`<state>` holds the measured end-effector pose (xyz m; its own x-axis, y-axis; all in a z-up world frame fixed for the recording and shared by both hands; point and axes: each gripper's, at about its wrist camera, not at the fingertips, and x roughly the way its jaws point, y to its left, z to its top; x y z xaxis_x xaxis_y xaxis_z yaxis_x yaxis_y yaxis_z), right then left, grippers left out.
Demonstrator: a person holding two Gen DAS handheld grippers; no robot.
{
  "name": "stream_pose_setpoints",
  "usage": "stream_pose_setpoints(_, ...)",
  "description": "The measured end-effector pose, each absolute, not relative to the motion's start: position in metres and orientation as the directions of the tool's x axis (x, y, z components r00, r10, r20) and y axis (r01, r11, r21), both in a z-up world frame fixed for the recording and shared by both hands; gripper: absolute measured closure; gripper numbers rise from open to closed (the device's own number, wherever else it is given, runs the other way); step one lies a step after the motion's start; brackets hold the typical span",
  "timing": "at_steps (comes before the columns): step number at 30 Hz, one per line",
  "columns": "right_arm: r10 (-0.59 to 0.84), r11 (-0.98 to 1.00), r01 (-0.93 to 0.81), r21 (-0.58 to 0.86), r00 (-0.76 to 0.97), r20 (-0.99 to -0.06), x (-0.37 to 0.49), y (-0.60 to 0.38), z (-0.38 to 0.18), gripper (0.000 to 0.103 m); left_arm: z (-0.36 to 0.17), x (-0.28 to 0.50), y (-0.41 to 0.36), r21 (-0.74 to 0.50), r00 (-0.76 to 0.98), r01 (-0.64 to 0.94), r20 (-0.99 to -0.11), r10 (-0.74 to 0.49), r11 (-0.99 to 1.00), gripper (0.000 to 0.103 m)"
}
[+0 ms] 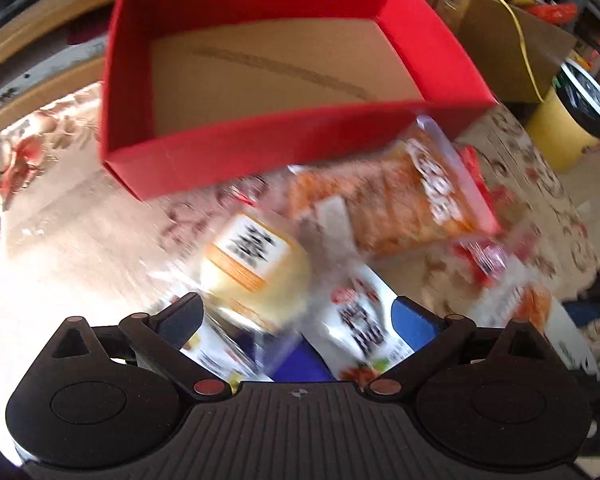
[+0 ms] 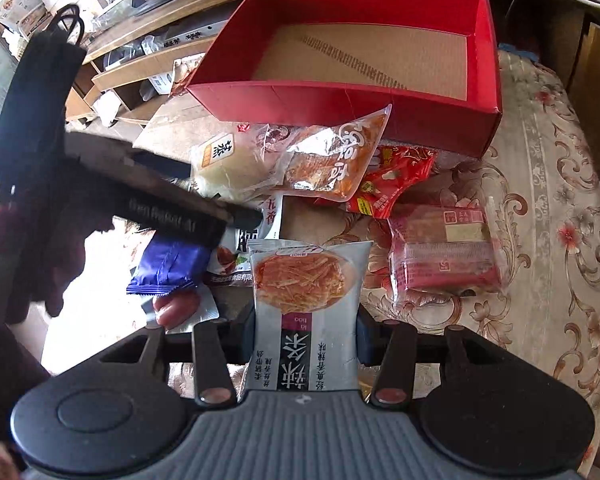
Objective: Organize snacks
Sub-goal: 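Grasp the wrapped steamed cake bun with the left gripper while the right holds its packet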
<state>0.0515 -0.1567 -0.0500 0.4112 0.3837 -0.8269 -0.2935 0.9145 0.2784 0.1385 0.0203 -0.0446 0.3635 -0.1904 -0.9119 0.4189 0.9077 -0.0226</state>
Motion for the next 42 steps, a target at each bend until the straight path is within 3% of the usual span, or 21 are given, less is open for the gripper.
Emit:
stream_pose_setpoints(4,0.392,0.912,-0.289,0.291,0.407,-0.825,0.051,-0.159,-0.050,0.057,-0.037,0.131,0.012,0.125,0.455,0.476,-0.882,-0.122,0.870,0.002)
stream_pose_setpoints(11,0.403,0.908,-0.280,0.311,0.390,-0.828,0.053,-0.159,-0.053,0.057,-0.049,0.154,0.004,0.199,0.443,0.593,-0.890,-0.110,0.781,0.000)
stream_pose_setpoints(19,0.413,0.904,-0.280,0.324,0.372,-0.831,0.057,-0.159,-0.056,0.057,-0.057,0.165,0.027,0.042,0.378,0.533,-0.905,-0.193,0.845,0.002)
stream_pose_setpoints(23,0.420,0.900,-0.291,0.323,0.386,-0.822,0.053,-0.159,-0.052,0.057,-0.052,0.156,0.033,-0.006,0.365,0.483,-0.908,-0.208,0.876,0.018)
stream_pose_setpoints(24,0.418,0.901,-0.292,0.320,0.390,-0.821,0.052,-0.159,-0.051,0.057,-0.051,0.154,0.032,-0.020,0.361,0.473,-0.907,-0.215,0.881,0.018)
stream_pose_setpoints(42,0.355,0.930,-0.267,0.253,0.474,-0.805,0.042,-0.169,-0.042,0.057,-0.034,0.113,0.009,-0.038,0.423,0.337,-0.886,-0.187,0.941,0.029)
